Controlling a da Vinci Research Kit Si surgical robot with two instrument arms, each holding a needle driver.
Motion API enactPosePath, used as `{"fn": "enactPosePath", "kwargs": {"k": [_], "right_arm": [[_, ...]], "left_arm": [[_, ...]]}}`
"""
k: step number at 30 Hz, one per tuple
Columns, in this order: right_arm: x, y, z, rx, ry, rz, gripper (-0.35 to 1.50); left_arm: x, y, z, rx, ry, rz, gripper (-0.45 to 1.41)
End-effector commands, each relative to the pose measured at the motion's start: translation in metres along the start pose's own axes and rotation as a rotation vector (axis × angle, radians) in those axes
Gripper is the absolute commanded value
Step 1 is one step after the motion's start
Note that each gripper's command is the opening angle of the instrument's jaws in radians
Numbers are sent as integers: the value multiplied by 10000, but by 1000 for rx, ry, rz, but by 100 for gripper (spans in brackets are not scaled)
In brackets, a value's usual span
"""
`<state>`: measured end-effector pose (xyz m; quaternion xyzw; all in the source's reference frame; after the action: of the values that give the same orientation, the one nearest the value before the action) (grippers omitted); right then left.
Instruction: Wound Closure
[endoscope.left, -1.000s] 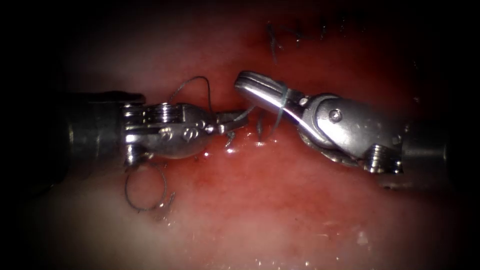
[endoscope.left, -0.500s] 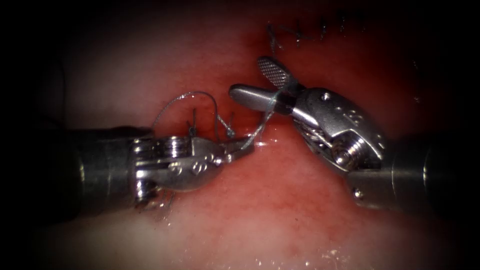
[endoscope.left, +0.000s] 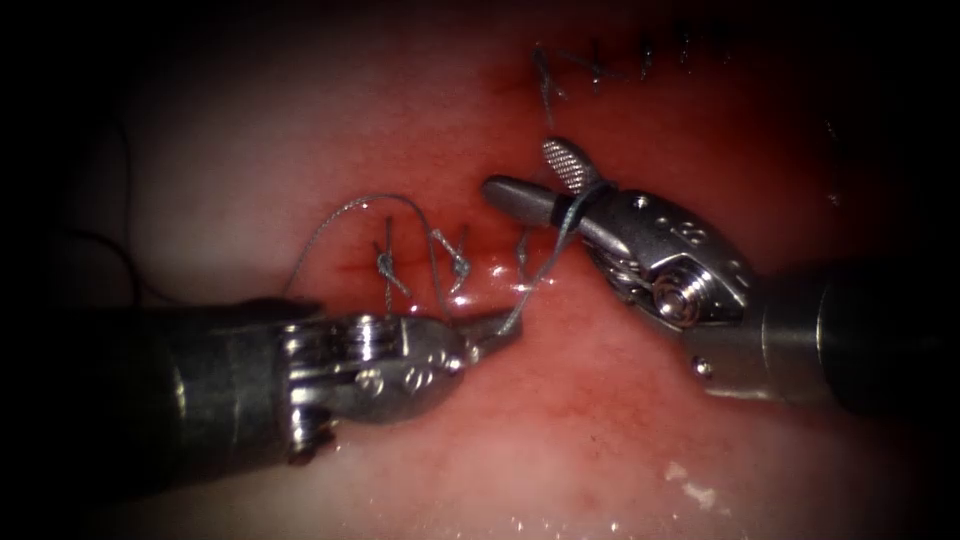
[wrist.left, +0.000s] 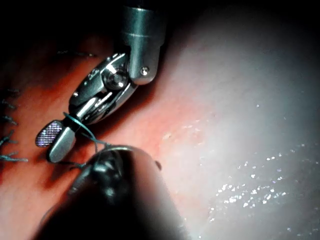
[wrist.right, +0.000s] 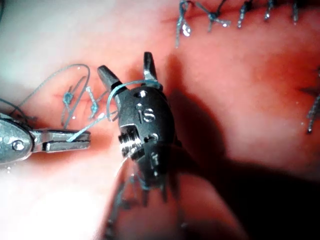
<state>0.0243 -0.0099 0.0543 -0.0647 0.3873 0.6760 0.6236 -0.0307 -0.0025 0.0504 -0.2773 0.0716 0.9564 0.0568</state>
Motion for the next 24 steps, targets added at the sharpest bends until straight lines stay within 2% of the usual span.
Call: {"fn": "enactPosePath", "kwargs": {"k": [1, 13, 24], "right_arm": [[-11, 2, 10, 2, -27, 9, 96], [-42, 17, 33, 9, -186, 112, 110], [-50, 5, 29, 73, -256, 172, 101]], "left_arm": [[2, 1, 8, 0, 0, 7, -45], [1, 10, 12, -22, -16, 15, -45], [-2, 10, 12, -42, -17, 32, -45]]}}
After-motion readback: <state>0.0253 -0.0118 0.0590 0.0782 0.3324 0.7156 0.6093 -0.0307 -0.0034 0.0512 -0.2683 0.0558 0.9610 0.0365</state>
